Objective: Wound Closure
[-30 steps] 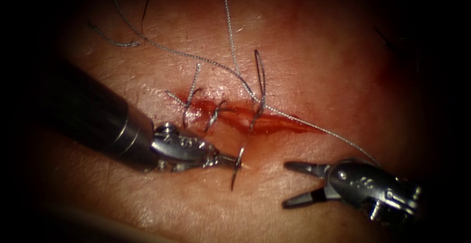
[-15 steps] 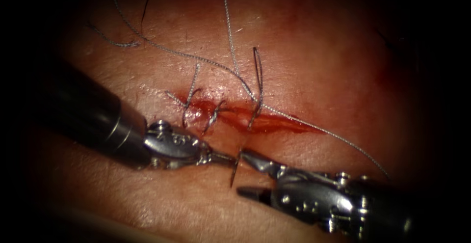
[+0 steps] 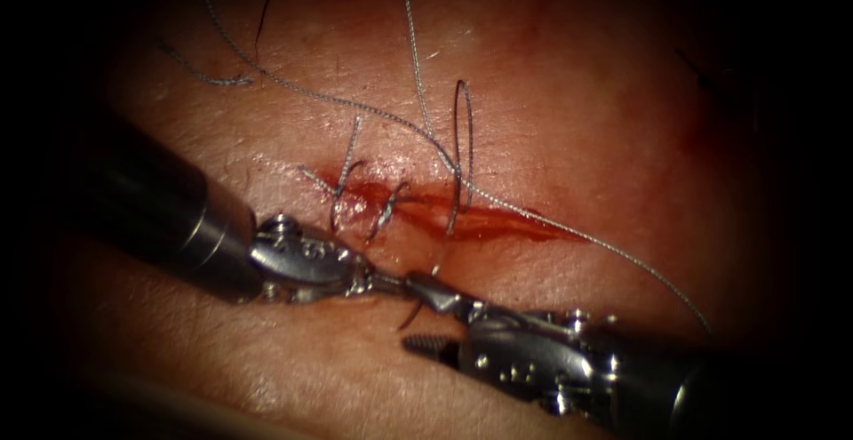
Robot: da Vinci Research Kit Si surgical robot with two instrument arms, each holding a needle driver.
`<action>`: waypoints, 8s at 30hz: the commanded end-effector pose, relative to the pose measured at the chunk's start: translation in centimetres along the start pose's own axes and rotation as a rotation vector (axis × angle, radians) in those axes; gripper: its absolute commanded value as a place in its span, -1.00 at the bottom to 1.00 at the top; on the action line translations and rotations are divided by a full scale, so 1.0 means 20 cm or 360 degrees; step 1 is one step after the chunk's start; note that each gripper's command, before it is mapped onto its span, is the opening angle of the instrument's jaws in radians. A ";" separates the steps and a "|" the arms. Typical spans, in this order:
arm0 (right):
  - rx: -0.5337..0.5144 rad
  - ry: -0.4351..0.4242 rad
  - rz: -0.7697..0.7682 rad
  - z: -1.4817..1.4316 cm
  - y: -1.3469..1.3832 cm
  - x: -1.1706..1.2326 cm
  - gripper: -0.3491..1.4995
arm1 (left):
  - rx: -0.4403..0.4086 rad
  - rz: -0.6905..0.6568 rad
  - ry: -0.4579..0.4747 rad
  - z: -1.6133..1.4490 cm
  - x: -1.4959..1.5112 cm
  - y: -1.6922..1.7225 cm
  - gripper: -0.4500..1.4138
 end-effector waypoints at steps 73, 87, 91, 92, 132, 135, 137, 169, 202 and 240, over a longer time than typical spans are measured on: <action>0.0804 0.0504 0.0743 -0.056 -0.040 0.123 0.95 | -0.0002 0.0003 -0.0005 -0.001 -0.007 0.000 -0.71; 0.0340 0.0074 0.0296 -0.067 0.030 0.032 0.91 | 0.0002 0.0004 -0.0005 0.000 -0.007 0.000 -0.71; 0.0295 0.0020 0.0134 -0.053 0.034 0.017 0.89 | 0.0001 0.0004 -0.0006 -0.001 -0.008 0.000 -0.71; 0.0295 0.0020 0.0099 -0.050 0.035 0.013 0.89 | 0.0000 0.0004 -0.0006 -0.001 -0.008 0.000 -0.71; 0.0524 -0.0050 -0.0283 0.017 -0.001 -0.027 -1.00 | -0.0001 -0.0006 -0.0004 -0.004 -0.008 0.001 -0.71; 0.0569 -0.0063 -0.0200 0.014 -0.006 -0.026 -1.00 | -0.0001 -0.0006 -0.0004 -0.004 -0.008 0.001 -0.71; 0.0584 -0.0054 -0.0159 0.010 -0.009 -0.023 -1.00 | -0.0001 -0.0005 -0.0004 -0.004 -0.008 0.001 -0.71; 0.0458 0.0141 0.0167 -0.067 -0.016 0.091 0.98 | -0.0002 -0.0003 -0.0005 -0.005 -0.008 0.000 -0.71; 0.0123 0.0025 -0.0229 0.014 0.003 -0.031 0.91 | -0.0001 -0.0003 -0.0005 -0.005 -0.009 0.000 -0.71; 0.0682 0.0258 -0.0106 -0.072 -0.042 0.105 -1.00 | -0.0001 -0.0004 -0.0004 -0.004 -0.008 0.000 -0.73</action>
